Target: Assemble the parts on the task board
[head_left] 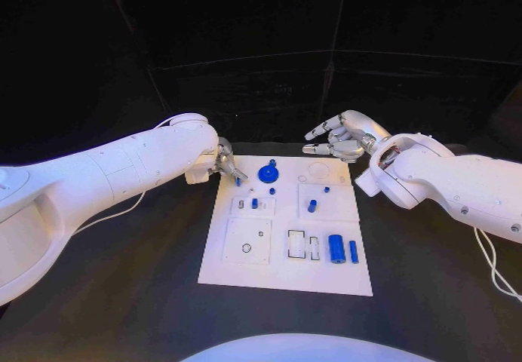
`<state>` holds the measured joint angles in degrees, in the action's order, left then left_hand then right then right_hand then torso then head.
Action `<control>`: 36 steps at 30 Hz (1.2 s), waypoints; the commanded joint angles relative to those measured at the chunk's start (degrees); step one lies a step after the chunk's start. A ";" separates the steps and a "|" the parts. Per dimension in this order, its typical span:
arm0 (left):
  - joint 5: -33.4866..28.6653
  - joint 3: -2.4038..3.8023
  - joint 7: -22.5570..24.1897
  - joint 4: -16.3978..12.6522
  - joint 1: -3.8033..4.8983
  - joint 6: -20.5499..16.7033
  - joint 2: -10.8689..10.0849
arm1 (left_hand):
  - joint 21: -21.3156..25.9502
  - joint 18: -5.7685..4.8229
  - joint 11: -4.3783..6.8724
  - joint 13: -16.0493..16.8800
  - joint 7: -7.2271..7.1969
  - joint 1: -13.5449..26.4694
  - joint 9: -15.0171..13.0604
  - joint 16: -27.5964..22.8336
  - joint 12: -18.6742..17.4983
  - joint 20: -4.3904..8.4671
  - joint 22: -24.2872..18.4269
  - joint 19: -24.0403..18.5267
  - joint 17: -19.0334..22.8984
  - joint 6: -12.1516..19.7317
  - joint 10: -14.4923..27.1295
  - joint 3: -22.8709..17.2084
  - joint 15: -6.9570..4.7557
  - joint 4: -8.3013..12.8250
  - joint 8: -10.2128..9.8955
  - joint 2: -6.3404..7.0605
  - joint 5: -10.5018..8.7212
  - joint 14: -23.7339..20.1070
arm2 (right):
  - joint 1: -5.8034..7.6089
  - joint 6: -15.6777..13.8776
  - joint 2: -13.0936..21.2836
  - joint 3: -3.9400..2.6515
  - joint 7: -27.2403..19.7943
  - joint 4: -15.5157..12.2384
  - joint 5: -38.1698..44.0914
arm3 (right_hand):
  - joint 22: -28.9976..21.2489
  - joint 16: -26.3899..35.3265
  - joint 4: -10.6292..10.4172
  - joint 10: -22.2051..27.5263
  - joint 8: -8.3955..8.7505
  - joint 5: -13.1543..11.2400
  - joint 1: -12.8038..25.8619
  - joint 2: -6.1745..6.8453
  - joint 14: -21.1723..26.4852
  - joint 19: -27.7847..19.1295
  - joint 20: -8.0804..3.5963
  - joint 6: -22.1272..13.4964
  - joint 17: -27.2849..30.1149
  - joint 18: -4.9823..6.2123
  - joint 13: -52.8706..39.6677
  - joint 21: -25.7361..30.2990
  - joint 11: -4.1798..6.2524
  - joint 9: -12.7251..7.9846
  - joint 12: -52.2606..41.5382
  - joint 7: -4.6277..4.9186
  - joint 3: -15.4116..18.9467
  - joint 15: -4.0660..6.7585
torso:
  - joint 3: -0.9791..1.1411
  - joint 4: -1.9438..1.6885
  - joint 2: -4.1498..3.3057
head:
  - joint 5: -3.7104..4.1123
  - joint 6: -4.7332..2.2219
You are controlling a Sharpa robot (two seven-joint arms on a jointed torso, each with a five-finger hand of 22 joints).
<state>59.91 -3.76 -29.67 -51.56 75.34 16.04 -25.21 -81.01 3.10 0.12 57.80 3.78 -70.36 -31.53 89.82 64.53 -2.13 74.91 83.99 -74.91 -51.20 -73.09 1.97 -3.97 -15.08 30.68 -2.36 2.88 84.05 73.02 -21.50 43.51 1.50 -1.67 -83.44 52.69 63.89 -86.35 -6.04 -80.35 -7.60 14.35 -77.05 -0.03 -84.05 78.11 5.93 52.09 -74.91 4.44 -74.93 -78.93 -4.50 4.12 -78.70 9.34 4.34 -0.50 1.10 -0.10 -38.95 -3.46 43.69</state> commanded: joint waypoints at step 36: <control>-9.71 0.02 2.99 -8.40 0.22 -5.81 -6.09 | 0.66 -0.12 1.19 -0.52 -0.95 -8.55 -1.58 0.18 -0.11 0.58 2.23 0.82 -15.09 0.11 -1.28 -18.19 -0.65 8.42 3.22 -1.62 0.03 5.95 | 0.10 0.01 0.15 -0.04 -0.72 0.06 -0.53 | -0.10 0.31 -0.12 0.09 -0.44 0.26 -0.15 -0.60 -4.18 -0.35 0.11 -0.45 -7.36 0.62 -2.77 0.34 0.07 -0.07 0.17 0.08 0.53 0.53 | 0.04 -0.16 0.09 | -0.26 0.12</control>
<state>52.60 -3.79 -27.26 -59.31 75.40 13.34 -31.09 -80.55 3.09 1.37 57.29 2.77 -78.85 -30.96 89.82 64.52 -2.13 74.91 83.99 -74.91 -51.35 -73.94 -10.40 -4.32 -12.25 33.77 -4.35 2.72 83.98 73.02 -21.51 43.64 1.50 -1.80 -83.36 52.50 63.85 -86.35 -6.24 -80.35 -7.94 14.35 -77.06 -0.03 -84.05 78.11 5.93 52.09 -74.90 4.44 -74.93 -78.93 -4.50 4.12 -78.70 9.34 4.54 -0.50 1.16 -0.26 -38.86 -3.61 43.86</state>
